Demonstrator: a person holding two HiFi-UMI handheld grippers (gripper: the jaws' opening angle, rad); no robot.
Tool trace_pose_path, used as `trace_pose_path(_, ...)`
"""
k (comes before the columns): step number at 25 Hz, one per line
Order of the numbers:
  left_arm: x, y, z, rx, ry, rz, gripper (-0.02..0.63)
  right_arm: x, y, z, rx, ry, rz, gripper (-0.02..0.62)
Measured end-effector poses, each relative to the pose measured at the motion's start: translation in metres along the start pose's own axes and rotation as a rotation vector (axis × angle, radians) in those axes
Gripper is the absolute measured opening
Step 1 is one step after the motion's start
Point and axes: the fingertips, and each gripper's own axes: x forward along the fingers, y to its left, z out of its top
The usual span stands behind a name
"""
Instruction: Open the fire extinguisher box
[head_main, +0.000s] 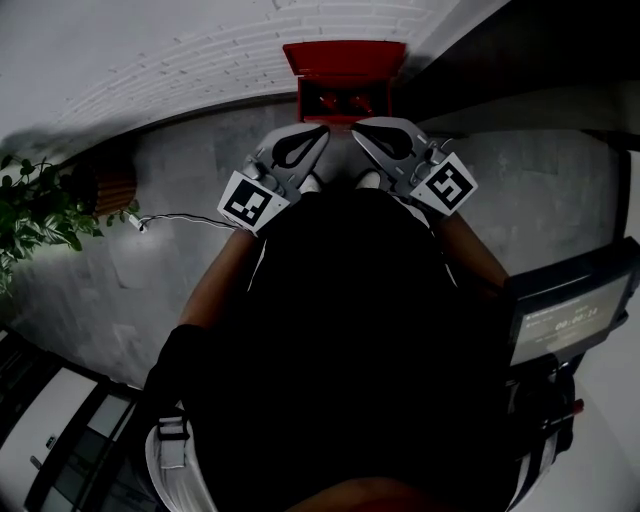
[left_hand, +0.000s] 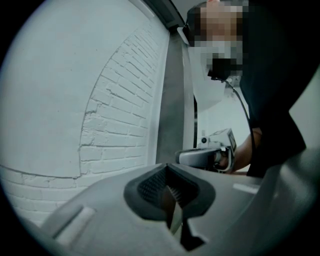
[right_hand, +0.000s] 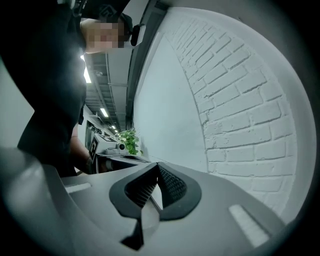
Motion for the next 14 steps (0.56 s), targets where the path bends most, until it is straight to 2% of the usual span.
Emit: trace_pose_path(14,-0.002,-0.002,-0.003,0.026,-0.010,-0.024,0.005,0.004,0.007,-0.008,0.010,0.009,0.009,0.009)
